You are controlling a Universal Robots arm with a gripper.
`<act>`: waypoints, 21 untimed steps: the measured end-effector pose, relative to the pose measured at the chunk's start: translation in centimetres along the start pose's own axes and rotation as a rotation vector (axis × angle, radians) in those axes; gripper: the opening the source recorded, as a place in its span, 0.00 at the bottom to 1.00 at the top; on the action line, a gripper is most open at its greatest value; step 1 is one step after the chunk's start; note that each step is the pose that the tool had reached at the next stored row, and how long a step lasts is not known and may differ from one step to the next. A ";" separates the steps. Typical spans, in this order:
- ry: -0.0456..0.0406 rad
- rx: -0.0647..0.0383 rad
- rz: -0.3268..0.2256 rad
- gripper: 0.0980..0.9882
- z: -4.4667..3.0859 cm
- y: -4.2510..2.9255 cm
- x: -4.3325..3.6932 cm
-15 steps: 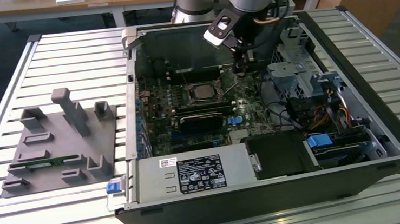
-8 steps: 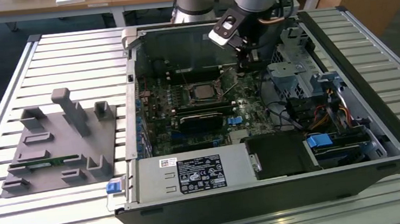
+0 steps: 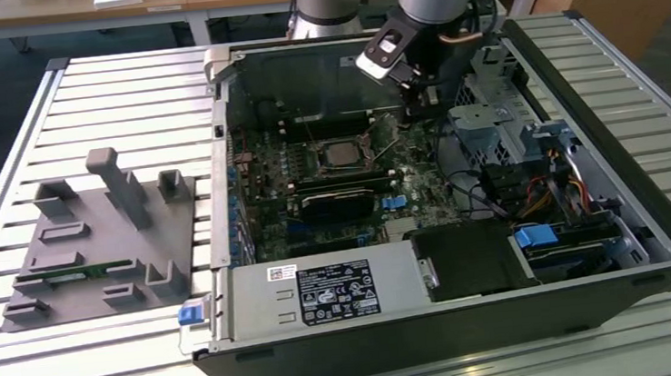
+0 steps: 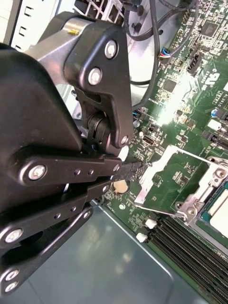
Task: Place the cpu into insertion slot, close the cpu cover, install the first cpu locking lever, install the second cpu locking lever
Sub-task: 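Close the cpu cover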
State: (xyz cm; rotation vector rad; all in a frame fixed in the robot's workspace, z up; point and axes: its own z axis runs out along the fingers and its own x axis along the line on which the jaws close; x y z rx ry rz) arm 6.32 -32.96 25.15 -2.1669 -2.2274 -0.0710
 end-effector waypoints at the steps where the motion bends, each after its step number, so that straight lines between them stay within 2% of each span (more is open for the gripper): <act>1: 0.0002 0.001 0.000 0.01 0.12 0.05 -0.01; 7: 0.0002 0.003 0.000 0.01 0.61 0.09 -0.04; 12: 0.0002 0.003 0.000 0.01 0.72 -0.04 -0.04; 18: 0.0002 0.003 0.000 0.01 0.71 -0.65 -0.02; 21: 0.0002 0.003 0.000 0.01 0.71 -1.20 0.00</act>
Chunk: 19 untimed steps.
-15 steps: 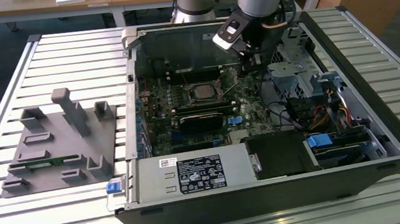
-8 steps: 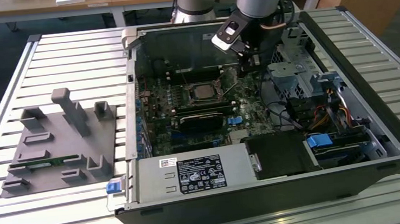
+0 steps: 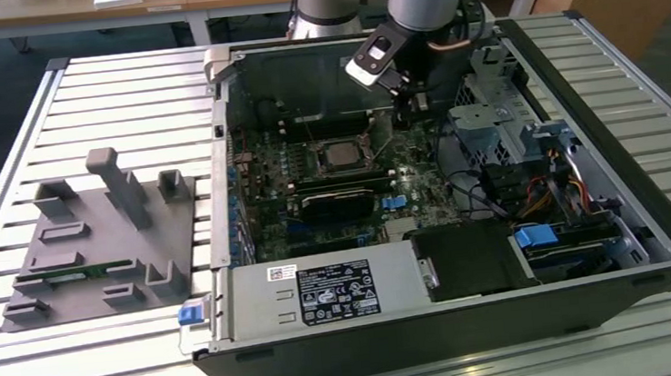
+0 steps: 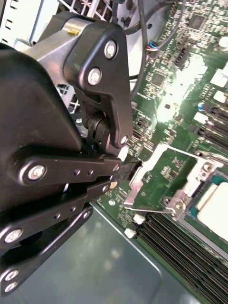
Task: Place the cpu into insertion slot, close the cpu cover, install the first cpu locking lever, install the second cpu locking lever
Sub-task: 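Close the cpu cover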
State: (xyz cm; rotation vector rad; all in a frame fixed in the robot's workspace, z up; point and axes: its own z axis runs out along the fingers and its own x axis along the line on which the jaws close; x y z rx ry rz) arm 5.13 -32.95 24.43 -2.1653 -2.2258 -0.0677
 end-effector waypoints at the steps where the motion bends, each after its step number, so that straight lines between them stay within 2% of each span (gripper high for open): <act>1: -0.0001 0.000 0.000 0.01 -0.01 -0.24 0.00; 12: 0.0001 0.000 0.000 0.01 0.01 -3.84 0.12; 16: 0.0000 0.000 0.000 0.01 0.11 -4.71 0.16; 19: -0.0002 0.000 0.000 0.01 0.38 -4.97 0.15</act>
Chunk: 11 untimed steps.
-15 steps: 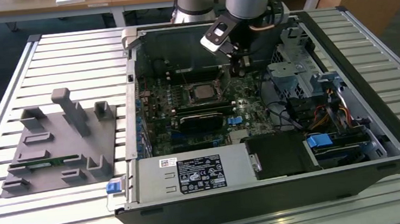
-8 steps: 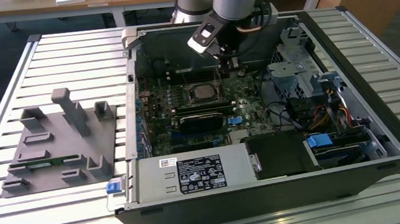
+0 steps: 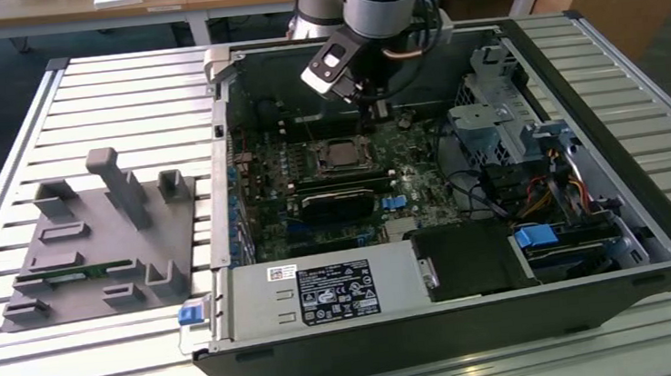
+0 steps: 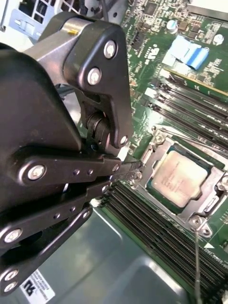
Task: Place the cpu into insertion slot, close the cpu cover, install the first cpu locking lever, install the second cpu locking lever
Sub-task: 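Close the cpu cover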
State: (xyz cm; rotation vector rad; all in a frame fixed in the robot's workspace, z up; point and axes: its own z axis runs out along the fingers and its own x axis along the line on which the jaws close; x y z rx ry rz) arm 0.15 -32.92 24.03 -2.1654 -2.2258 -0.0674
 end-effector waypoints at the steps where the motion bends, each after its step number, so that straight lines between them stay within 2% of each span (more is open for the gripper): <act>1: -0.0001 0.000 0.000 0.01 0.12 -0.05 -0.01; 7: 0.0000 0.000 0.000 0.01 0.69 -0.55 -0.23; 11: -0.0001 0.000 0.000 0.01 0.96 -1.77 -0.22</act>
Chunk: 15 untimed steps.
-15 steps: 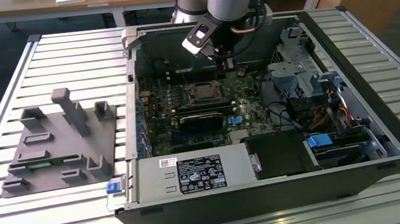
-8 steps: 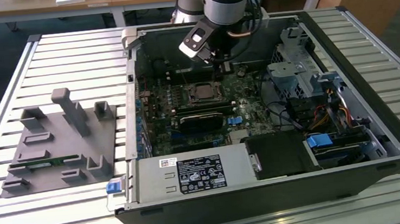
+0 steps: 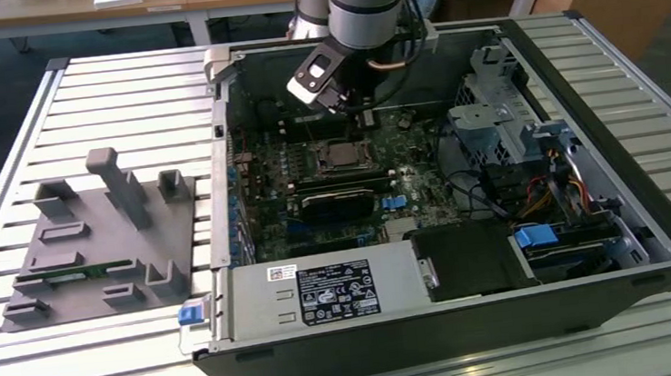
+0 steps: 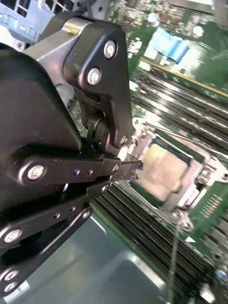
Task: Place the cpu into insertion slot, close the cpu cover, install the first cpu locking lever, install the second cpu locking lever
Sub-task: 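Close the cpu cover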
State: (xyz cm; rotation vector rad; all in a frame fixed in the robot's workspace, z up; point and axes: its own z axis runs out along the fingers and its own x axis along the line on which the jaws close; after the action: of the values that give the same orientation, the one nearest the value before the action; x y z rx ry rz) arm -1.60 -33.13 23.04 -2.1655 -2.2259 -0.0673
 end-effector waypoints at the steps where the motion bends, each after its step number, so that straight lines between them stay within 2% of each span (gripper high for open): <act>1: 0.0000 0.000 0.000 0.01 0.16 -0.24 0.00; 7: 0.0001 0.000 0.000 0.01 1.16 -0.86 -0.04; 15: -0.0001 0.000 0.000 0.01 1.76 -2.28 -0.03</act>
State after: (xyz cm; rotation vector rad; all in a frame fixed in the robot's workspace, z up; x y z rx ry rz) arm -3.87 -33.12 21.28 -2.1655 -2.2259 -0.0671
